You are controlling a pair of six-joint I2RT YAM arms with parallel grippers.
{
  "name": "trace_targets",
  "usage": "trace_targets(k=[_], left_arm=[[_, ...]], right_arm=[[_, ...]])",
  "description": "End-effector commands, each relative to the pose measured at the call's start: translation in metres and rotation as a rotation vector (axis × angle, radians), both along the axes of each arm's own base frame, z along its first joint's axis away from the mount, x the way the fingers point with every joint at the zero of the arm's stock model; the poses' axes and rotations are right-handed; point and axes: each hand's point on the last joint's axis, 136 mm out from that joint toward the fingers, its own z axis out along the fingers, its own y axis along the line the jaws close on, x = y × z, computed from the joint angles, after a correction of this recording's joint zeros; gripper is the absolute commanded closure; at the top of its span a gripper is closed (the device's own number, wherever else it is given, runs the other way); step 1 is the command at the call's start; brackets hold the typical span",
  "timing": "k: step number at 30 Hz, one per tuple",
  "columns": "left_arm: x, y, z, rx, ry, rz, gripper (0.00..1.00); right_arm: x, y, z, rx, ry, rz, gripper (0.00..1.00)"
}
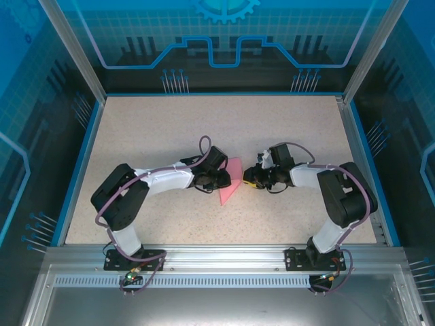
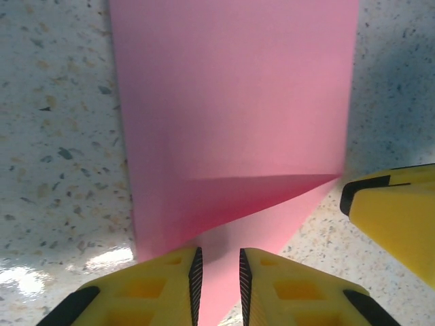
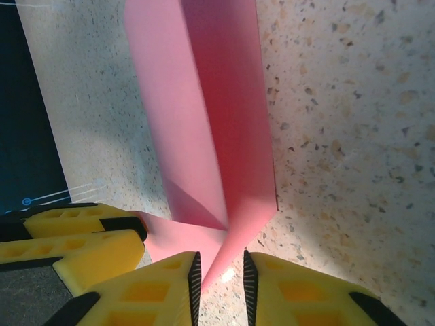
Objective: Fold a paper plane with a square sheet of paper (pick it up from the middle)
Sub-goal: Third fold the triangle at the center of the table.
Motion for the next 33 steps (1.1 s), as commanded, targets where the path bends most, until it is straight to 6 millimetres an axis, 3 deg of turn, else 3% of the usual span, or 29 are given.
trace_targets(k=[1, 16, 27, 33], left_arm=[[0.005, 0.005, -0.002, 0.050, -0.013, -0.010, 0.76], [0.005, 0.010, -0.015, 0.078, 0.004, 0.001, 0.77], [0.005, 0.018, 0.009, 0.046, -0.075, 0.034, 0.75], [0.002, 0.029, 0.023, 0.048, -0.117, 0.060, 0.73]], right_arm=[[-0.001, 0.007, -0.001, 0.026, 0.010, 0.034, 0.73], [0.005, 0.035, 0.001, 0.079, -0.013, 0.132, 0.69], [-0.003, 0.043, -0.006, 0.063, -0.048, 0.264, 0.71], [-0.001, 0.049, 0.002, 0.031, -0.119, 0.347, 0.74]])
